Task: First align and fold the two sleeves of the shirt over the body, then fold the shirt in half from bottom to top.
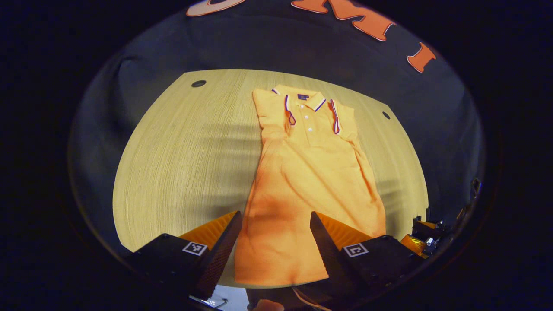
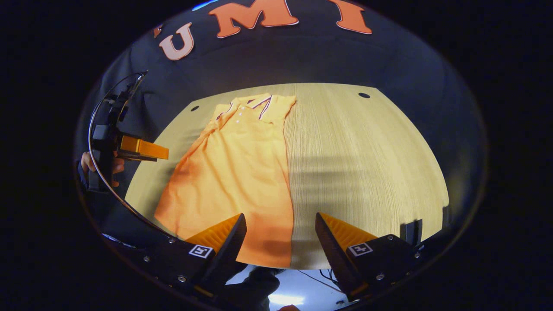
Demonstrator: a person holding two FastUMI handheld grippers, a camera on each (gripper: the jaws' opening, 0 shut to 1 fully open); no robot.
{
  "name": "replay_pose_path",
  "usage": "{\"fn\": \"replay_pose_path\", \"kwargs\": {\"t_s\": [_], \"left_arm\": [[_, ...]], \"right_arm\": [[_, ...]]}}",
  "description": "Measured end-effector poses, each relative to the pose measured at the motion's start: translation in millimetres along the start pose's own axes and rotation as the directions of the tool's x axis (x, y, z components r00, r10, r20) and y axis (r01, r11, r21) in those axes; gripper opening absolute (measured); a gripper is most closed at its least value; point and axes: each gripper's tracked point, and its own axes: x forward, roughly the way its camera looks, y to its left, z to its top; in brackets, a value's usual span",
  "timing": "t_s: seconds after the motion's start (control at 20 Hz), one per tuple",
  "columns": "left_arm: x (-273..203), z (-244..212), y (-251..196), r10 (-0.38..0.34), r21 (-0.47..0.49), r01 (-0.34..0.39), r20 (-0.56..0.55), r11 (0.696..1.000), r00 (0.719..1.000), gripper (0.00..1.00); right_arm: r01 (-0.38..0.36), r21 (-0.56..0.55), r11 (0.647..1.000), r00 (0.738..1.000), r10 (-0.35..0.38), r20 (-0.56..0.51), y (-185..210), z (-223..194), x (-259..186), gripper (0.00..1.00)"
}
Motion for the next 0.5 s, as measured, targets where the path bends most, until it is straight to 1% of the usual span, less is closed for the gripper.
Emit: {"fn": "replay_pose_path", "kwargs": {"t_s": [0.2, 0.4, 0.5], "left_arm": [[-5.0, -53.4, 18.8, 0.038, -0.011, -0.039, -0.066, 0.999, 0.997, 0.98], [1.5, -98.1, 22.3, 0.053, 0.023, -0.050, -0.141, 0.998, 0.989, 0.98], [6.6, -115.2, 25.8, 0.070, 0.046, -0.063, -0.173, 0.997, 0.982, 0.98]], "right_arm": [[-0.019, -0.027, 0.999, 0.998, 0.017, -0.057, 5.0, -21.4, 10.0, 0.98], [-0.017, -0.056, 0.998, 0.992, 0.010, -0.126, 3.6, -48.3, 18.7, 0.98], [-0.026, -0.051, 0.998, 0.987, 0.017, -0.158, 6.8, -58.8, 23.7, 0.98]]}}
